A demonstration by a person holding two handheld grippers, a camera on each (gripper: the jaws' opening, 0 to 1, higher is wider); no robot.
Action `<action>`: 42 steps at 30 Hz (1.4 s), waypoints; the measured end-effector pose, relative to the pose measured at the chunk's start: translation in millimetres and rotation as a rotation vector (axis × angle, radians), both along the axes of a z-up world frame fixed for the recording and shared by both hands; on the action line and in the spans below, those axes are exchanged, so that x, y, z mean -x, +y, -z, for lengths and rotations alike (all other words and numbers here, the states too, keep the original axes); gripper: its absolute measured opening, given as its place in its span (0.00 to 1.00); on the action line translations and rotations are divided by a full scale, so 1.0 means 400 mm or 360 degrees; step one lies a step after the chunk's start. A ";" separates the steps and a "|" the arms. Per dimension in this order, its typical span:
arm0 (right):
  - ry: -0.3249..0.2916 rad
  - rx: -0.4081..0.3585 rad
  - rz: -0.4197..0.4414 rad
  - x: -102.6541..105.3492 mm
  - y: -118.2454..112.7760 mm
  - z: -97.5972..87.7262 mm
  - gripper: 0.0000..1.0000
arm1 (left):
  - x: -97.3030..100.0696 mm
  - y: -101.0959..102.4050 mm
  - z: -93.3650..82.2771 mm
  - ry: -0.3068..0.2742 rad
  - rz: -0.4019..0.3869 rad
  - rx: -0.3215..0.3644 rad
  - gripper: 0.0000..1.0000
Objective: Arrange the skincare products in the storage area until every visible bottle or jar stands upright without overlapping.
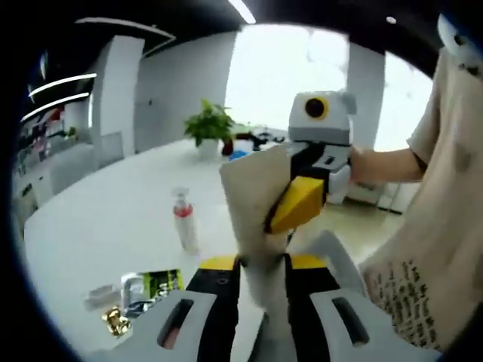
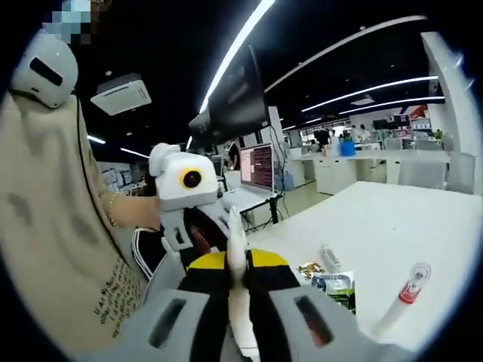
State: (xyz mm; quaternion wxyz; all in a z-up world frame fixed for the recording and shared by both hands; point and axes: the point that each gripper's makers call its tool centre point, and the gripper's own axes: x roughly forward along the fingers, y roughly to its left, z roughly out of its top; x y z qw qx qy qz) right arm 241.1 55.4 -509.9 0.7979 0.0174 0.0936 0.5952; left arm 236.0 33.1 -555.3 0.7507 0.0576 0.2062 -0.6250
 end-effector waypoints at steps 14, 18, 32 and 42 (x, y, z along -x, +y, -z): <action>-0.0004 0.0006 -0.0226 0.032 0.005 -0.002 0.07 | 0.029 -0.044 0.013 -0.0012 0.0079 -0.0033 0.16; -0.0014 0.0010 -0.0225 0.025 -0.003 -0.001 0.08 | 0.015 -0.051 0.014 -0.0061 0.0054 -0.0046 0.15; 0.0082 0.0137 -0.0011 -0.037 -0.026 0.106 0.15 | -0.039 -0.071 0.114 -0.0057 -0.0041 -0.0186 0.14; 0.0173 0.0206 0.0244 -0.105 -0.057 0.195 0.25 | -0.099 -0.098 0.204 -0.0078 -0.0158 -0.0278 0.13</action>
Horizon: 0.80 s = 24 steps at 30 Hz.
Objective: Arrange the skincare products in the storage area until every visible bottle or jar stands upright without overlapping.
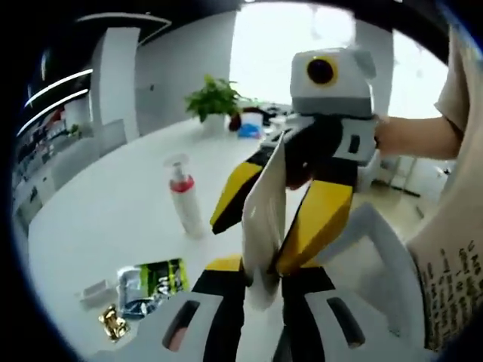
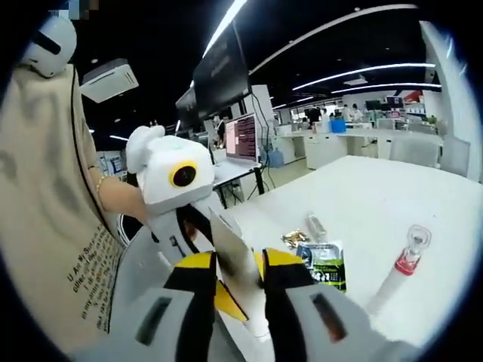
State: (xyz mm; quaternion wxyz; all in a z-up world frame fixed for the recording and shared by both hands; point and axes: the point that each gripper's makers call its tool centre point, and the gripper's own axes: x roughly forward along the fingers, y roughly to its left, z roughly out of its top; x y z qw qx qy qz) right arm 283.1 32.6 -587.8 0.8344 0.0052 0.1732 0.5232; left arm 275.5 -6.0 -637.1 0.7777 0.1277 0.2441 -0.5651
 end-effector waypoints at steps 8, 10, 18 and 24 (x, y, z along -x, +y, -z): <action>0.0030 0.0063 0.0200 -0.026 -0.024 0.059 0.29 | -0.022 -0.015 0.054 -0.0002 0.0015 -0.0037 0.13; 0.0027 0.0097 0.0245 -0.030 -0.028 0.074 0.29 | -0.027 -0.017 0.073 -0.0004 0.0022 -0.0052 0.13; 0.0016 0.0167 0.0404 -0.043 -0.046 0.114 0.31 | -0.035 -0.026 0.114 0.0023 0.0029 -0.0025 0.13; 0.0012 0.0181 0.0480 -0.055 -0.057 0.128 0.32 | -0.042 -0.029 0.127 0.0015 0.0038 -0.0034 0.14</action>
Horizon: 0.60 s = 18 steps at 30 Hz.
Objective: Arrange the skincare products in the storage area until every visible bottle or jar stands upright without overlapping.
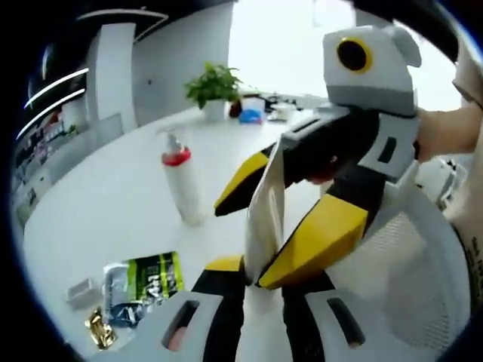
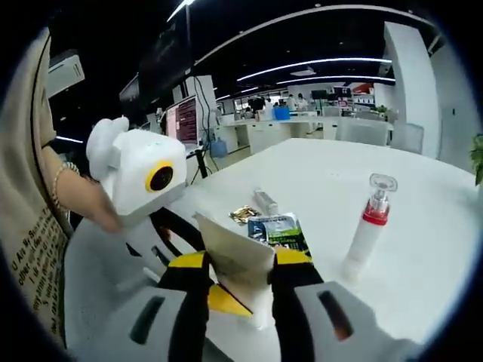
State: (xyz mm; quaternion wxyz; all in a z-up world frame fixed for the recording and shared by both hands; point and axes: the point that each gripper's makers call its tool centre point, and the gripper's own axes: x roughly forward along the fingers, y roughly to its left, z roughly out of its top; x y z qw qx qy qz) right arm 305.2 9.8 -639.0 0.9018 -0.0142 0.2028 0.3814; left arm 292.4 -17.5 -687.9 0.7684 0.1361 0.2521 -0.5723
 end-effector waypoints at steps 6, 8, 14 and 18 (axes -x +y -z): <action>-0.0020 -0.0010 0.0052 -0.014 -0.010 -0.001 0.33 | -0.010 -0.008 -0.004 -0.0033 0.0029 0.0002 0.14; -0.0027 -0.0037 0.0075 -0.019 -0.014 -0.004 0.33 | -0.015 -0.013 -0.003 -0.0056 0.0046 -0.0004 0.14; -0.0050 -0.0185 0.0183 -0.037 -0.046 -0.024 0.38 | -0.036 -0.025 -0.001 -0.0087 0.0067 -0.0023 0.14; -0.0056 -0.0200 0.0221 -0.045 -0.078 -0.028 0.41 | -0.056 -0.033 -0.001 -0.0107 0.0081 -0.0018 0.14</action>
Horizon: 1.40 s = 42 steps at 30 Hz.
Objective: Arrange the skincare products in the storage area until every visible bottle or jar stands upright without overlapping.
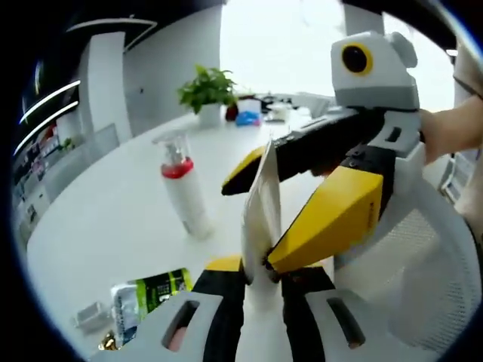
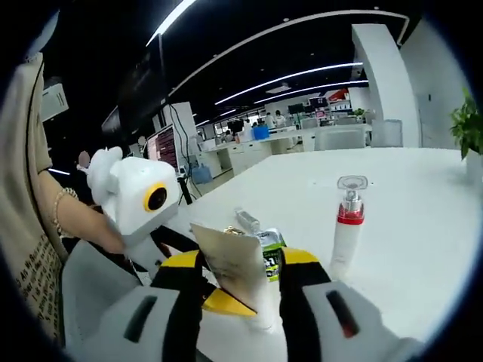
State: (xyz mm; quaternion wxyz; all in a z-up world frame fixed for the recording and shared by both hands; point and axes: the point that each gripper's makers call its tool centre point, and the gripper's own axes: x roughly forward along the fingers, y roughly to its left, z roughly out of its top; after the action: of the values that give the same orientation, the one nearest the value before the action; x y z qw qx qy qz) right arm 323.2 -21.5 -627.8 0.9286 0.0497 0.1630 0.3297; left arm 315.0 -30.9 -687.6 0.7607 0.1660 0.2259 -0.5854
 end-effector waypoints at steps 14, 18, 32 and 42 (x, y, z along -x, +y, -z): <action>0.0012 -0.0042 0.0121 -0.001 -0.052 0.014 0.59 | -0.113 -0.032 0.003 -0.0048 0.0037 -0.0006 0.14; 0.0022 -0.0044 0.0148 0.003 -0.059 0.022 0.63 | -0.149 -0.041 0.003 -0.0074 0.0049 -0.0012 0.14; 0.0047 -0.0023 0.0198 0.005 -0.065 0.042 0.74 | -0.266 -0.056 0.006 -0.0123 0.0062 -0.0028 0.14; 0.0062 -0.0024 0.0211 0.004 -0.072 0.050 0.76 | -0.308 -0.062 0.007 -0.0103 0.0111 0.0026 0.14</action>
State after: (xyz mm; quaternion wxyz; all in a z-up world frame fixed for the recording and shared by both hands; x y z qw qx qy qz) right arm 321.7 -50.3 -647.7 0.9446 0.0738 0.1749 0.2676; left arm 438.2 -55.9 -690.3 0.7481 0.1863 0.1904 -0.6077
